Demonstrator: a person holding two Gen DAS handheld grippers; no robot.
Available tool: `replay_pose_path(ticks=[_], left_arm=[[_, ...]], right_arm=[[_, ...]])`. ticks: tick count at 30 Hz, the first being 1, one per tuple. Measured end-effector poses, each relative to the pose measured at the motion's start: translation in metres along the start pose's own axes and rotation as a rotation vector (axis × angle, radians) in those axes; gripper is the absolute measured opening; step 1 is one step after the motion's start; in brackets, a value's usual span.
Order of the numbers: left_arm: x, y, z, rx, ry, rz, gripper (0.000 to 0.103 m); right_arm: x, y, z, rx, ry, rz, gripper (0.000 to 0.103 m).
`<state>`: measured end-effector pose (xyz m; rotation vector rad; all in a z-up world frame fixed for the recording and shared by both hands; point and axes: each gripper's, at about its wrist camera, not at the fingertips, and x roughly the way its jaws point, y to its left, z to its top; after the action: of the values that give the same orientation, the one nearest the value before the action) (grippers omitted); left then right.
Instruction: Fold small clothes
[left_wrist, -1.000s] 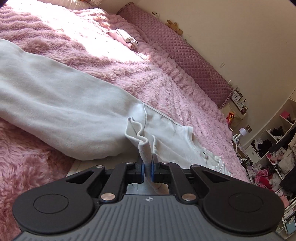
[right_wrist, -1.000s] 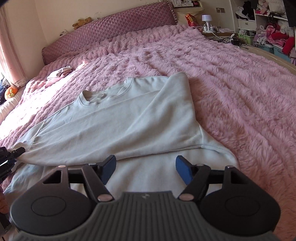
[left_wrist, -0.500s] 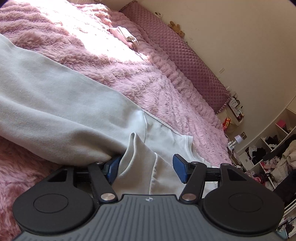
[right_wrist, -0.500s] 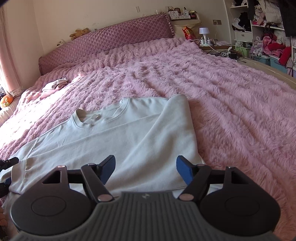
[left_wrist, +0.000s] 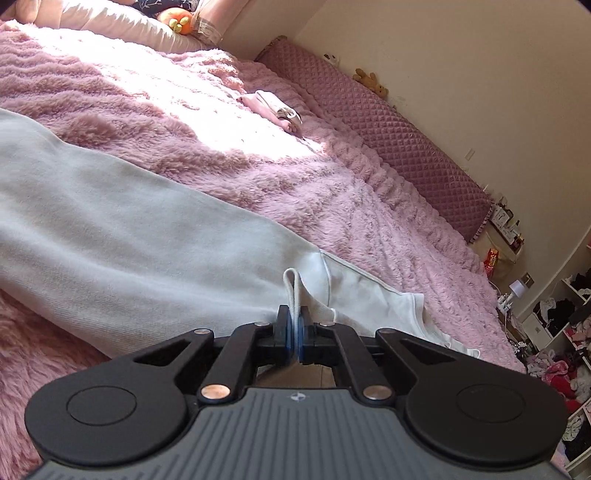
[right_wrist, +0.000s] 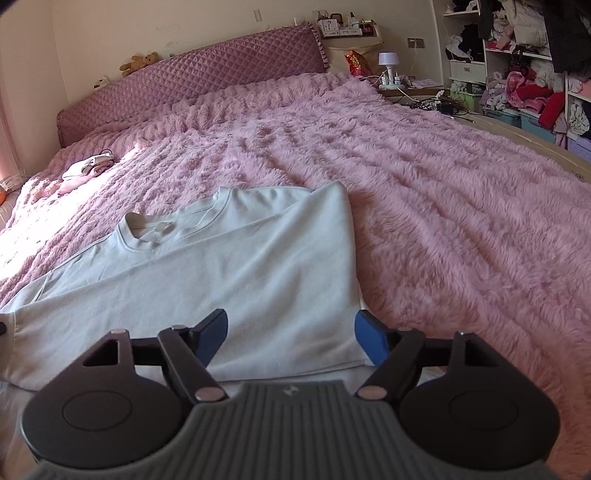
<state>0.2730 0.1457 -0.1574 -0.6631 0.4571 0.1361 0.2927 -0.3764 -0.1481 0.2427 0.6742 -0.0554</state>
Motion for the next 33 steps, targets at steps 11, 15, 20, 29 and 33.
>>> replay_pose_path(ticks=[11,15,20,29,33], left_arm=[[-0.039,0.007,0.027,-0.014,0.027,-0.057,0.064],[-0.083,0.023,0.044,0.018,-0.023,-0.051,0.072],[-0.129,0.072,0.067,-0.018,-0.052,0.086,0.072],[-0.187,0.152,0.092,-0.157,-0.112,0.302,0.076],[-0.191,0.189,0.093,-0.255,-0.136,0.363,0.077]], right_arm=[[0.007,0.010,-0.010,-0.102,0.035,-0.050,0.072],[-0.012,0.034,-0.001,-0.083,-0.003,0.017,0.072],[-0.032,0.094,-0.001,-0.146,-0.024,0.148,0.075],[-0.053,0.209,-0.021,-0.252,0.014,0.359,0.075],[-0.062,0.252,-0.034,-0.341,0.010,0.411,0.075]])
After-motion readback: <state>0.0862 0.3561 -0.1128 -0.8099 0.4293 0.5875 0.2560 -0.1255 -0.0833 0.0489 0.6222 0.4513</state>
